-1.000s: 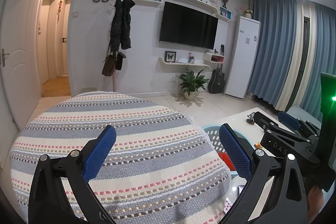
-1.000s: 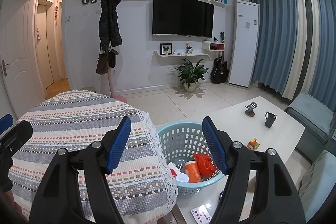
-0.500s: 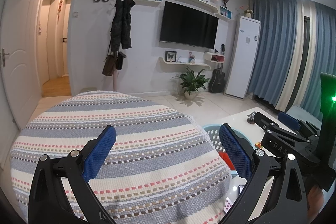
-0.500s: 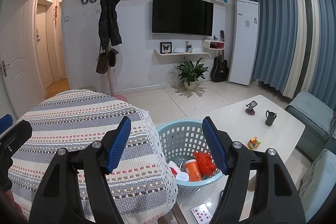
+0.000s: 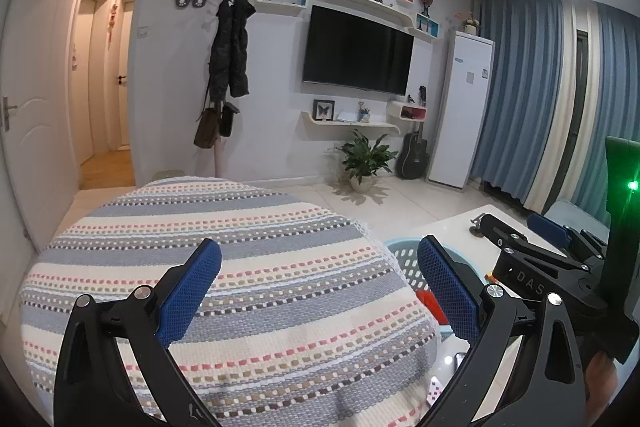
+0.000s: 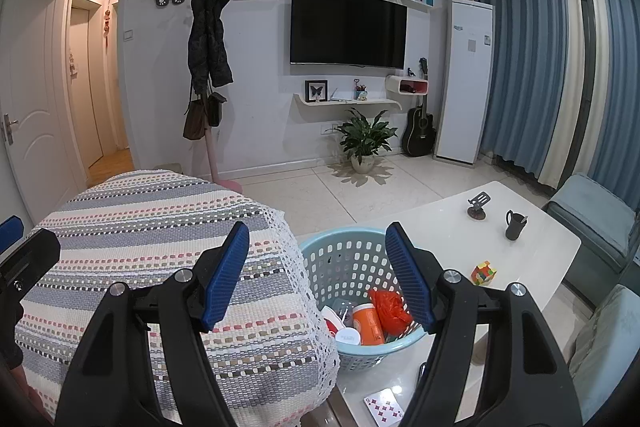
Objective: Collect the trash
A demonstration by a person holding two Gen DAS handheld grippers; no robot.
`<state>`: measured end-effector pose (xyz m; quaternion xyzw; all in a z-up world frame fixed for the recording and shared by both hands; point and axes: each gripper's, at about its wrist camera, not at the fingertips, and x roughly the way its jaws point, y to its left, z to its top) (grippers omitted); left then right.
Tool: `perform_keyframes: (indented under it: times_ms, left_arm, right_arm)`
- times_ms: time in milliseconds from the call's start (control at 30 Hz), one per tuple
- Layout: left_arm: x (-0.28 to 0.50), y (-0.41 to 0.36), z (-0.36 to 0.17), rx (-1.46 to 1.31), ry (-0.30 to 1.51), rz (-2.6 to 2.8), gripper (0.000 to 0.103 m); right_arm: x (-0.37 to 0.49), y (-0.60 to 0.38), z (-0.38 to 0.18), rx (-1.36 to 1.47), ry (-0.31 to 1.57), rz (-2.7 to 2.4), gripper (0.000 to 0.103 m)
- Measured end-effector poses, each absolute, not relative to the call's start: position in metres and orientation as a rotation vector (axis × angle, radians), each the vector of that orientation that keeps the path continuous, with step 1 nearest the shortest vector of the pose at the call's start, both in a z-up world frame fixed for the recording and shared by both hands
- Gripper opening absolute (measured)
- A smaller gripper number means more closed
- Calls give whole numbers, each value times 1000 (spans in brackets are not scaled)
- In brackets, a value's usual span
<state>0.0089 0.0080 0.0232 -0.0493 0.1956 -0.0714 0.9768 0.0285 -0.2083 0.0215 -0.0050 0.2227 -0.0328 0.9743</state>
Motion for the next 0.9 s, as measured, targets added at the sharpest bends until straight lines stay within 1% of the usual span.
perform_keyframes:
  times_ms: [267,500,667,900]
  left_arm:
    - [8,6,24,-95,390,-149,95]
    - [7,7,22,-94,385,-140,95]
    - [2,4,25,-63,341,-109,95]
    - [8,10,25,-107,381,-140,95]
  right_arm:
    - [26,-209,26,-19,435,-77,72]
    - [26,-212,26,-15,436,-76,72]
    - [26,-212,26,-17,435,-77,72]
    - [26,-213,28,-10,429,-82,72]
